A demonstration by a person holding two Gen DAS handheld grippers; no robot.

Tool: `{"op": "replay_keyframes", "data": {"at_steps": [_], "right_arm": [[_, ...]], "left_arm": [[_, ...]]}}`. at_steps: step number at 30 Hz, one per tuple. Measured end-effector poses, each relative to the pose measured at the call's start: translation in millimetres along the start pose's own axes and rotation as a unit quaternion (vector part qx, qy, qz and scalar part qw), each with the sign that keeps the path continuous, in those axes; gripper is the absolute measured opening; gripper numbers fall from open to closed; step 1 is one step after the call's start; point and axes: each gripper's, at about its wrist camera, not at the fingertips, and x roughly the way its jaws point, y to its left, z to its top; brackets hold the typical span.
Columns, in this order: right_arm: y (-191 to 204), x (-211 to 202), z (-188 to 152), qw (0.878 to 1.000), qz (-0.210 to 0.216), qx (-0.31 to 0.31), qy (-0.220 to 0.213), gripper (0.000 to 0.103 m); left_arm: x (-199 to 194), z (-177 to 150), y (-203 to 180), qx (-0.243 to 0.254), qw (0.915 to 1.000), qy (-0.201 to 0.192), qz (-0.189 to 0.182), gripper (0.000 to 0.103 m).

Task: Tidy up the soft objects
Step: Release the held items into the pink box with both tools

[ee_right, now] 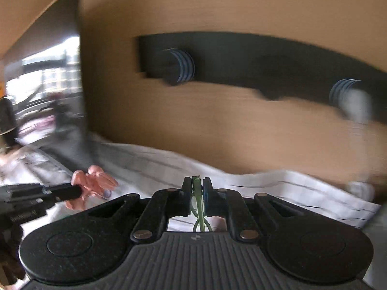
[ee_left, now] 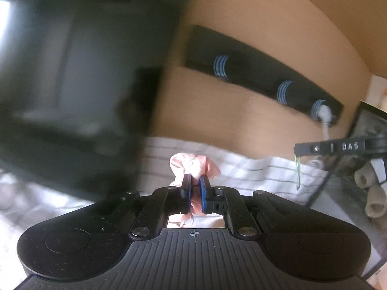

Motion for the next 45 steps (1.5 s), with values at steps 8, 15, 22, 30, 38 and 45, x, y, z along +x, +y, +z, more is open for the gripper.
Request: {"op": "replay_keyframes", "data": {"at_steps": [8, 15, 22, 30, 38, 45], "right_arm": [[-86.0, -12.8, -58.0, 0.997, -0.069, 0.045, -0.001, 0.009], [-114.1, 26.2, -122.2, 0.993, -0.046, 0.089, 0.065, 0.009], [-96.1, 66.7, -155.1, 0.991, -0.026, 0.070, 0.107, 0.009], [-78.3, 81.2, -163.5, 0.991, -0.035, 0.020, 0.129, 0.011], [-86.4, 23.0, -151.4, 0.995, -0.055, 0.059, 0.062, 0.034], [-74.3, -21.2, -174.8, 0.993, -0.080, 0.083, 0.035, 0.042]], "left_arm": [[87.1, -10.3, -107.5, 0.045, 0.9895, 0.076, -0.115, 0.010], [170.7, -62.1, -144.2, 0.043, 0.9693, 0.223, -0.095, 0.012], [187.3, -83.8, -138.4, 0.086, 0.9716, 0.217, -0.038, 0.031], [180.3, -78.4, -134.3, 0.082, 0.9734, 0.211, -0.038, 0.029], [133.6, -66.7, -129.9, 0.071, 0.9853, 0.150, -0.038, 0.029], [69.0, -90.9, -121.8, 0.054, 0.9932, 0.102, -0.016, 0.029]]}}
